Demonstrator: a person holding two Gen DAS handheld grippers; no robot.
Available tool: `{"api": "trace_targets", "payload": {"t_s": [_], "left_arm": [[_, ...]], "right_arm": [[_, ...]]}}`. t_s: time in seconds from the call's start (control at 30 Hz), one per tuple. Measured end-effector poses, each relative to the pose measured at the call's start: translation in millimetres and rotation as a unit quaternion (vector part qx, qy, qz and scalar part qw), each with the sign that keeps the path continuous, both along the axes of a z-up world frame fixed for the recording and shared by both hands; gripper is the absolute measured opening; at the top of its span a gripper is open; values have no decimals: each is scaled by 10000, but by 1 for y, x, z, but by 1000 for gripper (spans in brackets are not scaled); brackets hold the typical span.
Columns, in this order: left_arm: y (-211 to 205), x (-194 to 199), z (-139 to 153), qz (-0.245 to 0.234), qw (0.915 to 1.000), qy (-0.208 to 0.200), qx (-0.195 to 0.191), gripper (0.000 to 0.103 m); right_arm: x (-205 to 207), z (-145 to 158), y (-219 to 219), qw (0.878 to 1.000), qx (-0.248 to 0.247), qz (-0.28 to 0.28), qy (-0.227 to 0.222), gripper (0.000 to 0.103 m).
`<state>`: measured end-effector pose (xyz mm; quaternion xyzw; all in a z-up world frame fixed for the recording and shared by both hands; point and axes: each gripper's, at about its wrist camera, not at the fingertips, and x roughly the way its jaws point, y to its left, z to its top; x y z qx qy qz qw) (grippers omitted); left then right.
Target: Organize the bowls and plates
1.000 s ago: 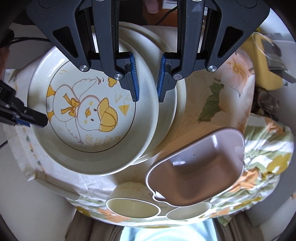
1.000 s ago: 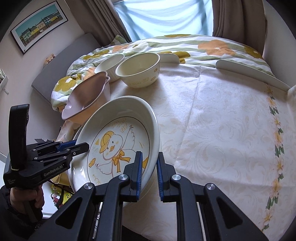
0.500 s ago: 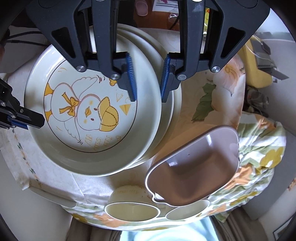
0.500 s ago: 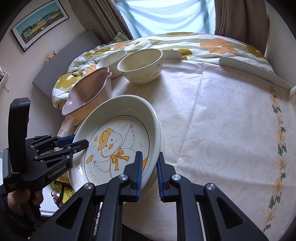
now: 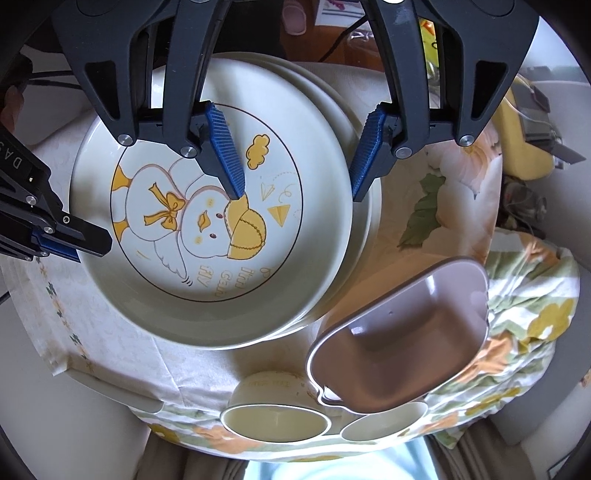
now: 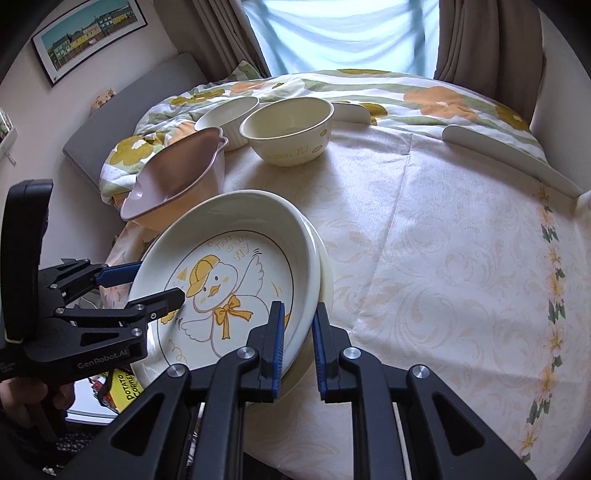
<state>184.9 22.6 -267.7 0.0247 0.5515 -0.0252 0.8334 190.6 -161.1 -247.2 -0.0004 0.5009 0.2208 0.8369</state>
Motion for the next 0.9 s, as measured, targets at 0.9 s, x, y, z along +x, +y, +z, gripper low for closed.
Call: {"api": "trace_targets", "payload": {"t_s": [0.9], "left_arm": [[3, -10, 16, 106, 9998, 150, -38, 64]], "right_arm": [[13, -2, 12, 9993, -340, 39, 176, 14]]}}
